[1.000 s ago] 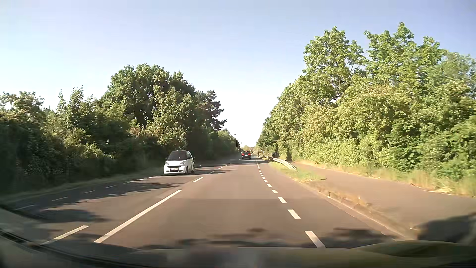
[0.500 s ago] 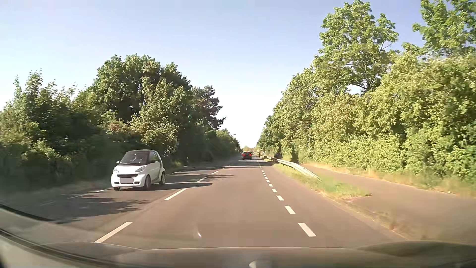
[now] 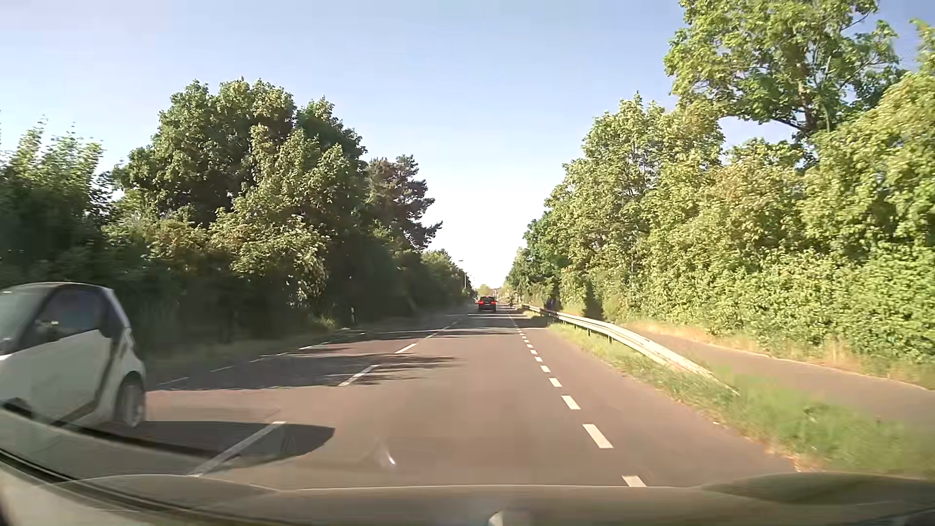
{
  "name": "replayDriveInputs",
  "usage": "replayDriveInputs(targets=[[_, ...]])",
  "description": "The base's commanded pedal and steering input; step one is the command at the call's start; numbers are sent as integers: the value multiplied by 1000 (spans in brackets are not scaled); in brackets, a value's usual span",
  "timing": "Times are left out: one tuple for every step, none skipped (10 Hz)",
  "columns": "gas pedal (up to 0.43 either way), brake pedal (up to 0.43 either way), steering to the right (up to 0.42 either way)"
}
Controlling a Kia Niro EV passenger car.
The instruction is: Follow the waypoints while adhering to traffic rules and regulations
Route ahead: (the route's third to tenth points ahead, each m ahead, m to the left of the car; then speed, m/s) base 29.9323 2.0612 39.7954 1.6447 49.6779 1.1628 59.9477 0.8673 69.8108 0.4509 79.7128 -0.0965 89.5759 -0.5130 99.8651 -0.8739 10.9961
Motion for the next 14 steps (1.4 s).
replayDriveInputs(targets=[[110,0,-1],[110,0,0],[110,0,4],[110,0,6],[110,0,5],[98,0,5],[98,0,5],[98,0,5],[87,0,5],[87,0,5],[79,0,5],[79,0,5],[79,0,5],[79,0,5]])
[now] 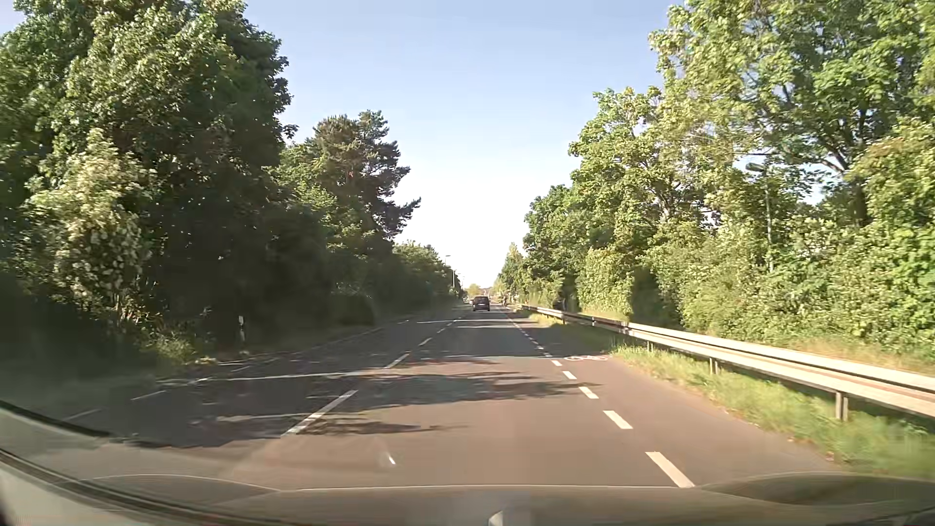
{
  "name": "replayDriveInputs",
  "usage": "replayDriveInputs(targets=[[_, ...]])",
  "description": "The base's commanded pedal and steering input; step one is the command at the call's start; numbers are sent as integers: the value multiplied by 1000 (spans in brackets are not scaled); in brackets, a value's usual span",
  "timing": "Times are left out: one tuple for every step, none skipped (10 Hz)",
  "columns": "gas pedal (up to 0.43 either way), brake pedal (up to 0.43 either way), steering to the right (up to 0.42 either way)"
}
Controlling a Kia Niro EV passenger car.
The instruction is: Follow the waypoints while adhering to traffic rules and regulations
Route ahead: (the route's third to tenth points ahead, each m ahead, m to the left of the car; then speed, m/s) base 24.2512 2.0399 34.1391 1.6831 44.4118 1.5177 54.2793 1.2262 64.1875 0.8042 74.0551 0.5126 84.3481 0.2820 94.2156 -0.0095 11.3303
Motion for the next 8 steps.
replayDriveInputs(targets=[[67,0,5],[67,0,5],[67,0,5],[67,0,5],[67,0,5],[67,0,5],[67,0,5],[67,0,5]])
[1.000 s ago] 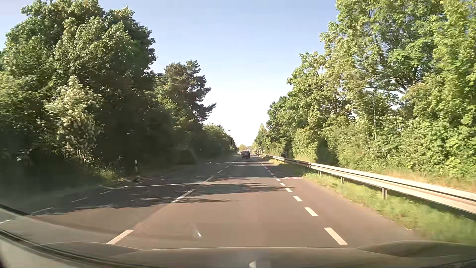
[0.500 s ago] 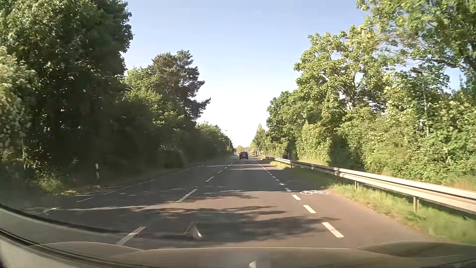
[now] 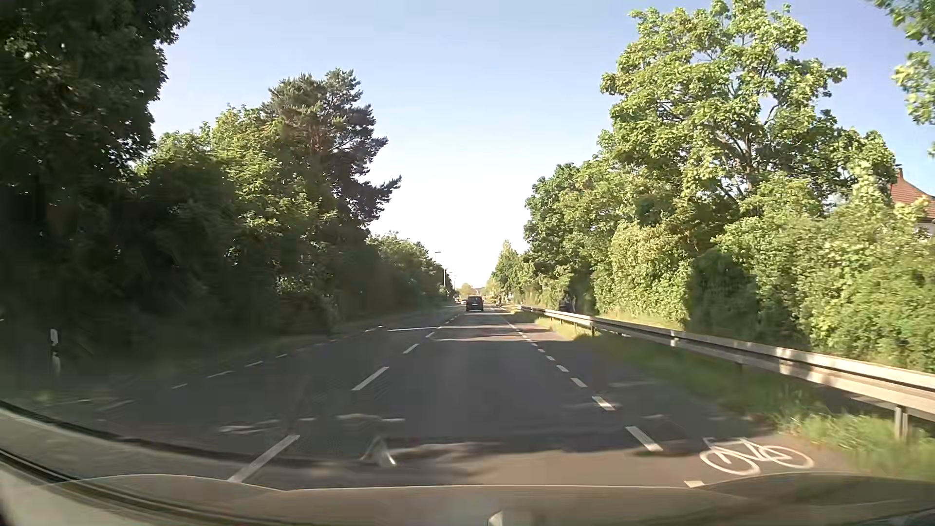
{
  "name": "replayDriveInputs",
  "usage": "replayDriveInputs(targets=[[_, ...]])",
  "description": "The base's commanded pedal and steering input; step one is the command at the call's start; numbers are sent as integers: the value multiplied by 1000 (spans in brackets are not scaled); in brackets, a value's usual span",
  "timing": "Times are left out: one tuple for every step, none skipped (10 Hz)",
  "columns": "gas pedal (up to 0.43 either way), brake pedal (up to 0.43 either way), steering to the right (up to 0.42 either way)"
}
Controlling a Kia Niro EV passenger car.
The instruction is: Follow the waypoints while adhering to traffic rules and regulations
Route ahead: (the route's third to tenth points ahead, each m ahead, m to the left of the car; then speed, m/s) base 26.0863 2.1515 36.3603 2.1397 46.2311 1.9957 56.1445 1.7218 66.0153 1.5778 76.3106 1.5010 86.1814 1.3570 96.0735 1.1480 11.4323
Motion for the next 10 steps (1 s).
replayDriveInputs(targets=[[67,0,4],[67,0,4],[67,0,4],[67,0,4],[67,0,3],[67,0,1],[67,0,1],[67,0,1],[67,0,1],[67,0,1]])
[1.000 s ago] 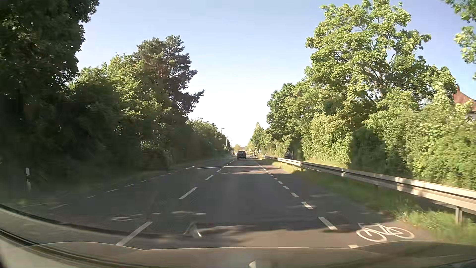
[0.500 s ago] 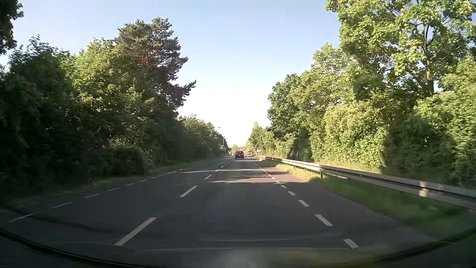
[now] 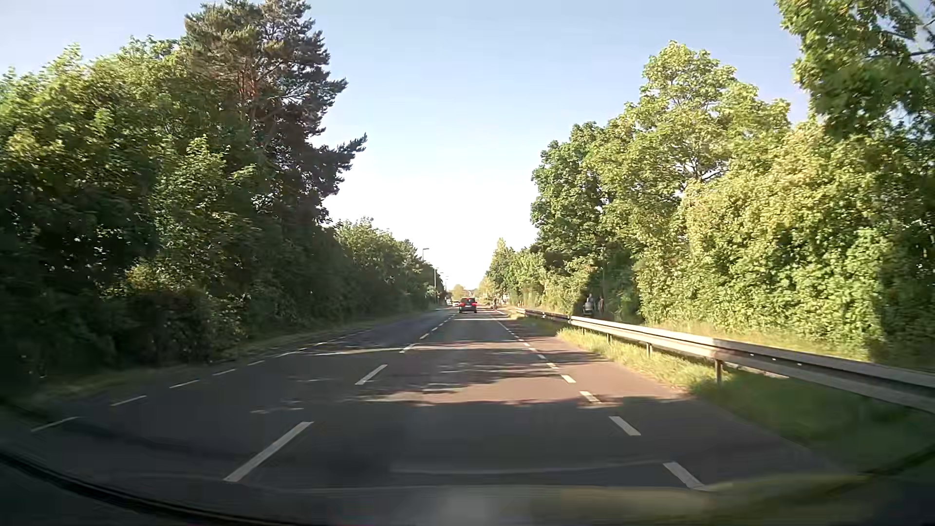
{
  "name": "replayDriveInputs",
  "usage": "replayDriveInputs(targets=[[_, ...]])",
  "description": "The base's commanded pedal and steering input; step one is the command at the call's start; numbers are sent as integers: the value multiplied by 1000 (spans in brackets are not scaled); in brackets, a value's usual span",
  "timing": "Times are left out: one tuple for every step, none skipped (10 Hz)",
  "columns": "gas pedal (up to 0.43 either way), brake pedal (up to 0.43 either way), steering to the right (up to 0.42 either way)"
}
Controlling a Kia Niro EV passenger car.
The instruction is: Follow the waypoints while adhering to traffic rules and regulations
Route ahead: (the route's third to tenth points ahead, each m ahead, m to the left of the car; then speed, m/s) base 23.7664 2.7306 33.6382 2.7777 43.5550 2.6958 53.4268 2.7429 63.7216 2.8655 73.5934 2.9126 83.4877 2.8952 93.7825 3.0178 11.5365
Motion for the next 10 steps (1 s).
replayDriveInputs(targets=[[59,0,2],[59,0,2],[59,0,2],[47,0,2],[47,0,2],[47,0,2],[47,0,1],[47,0,2],[47,0,1],[47,0,1]])
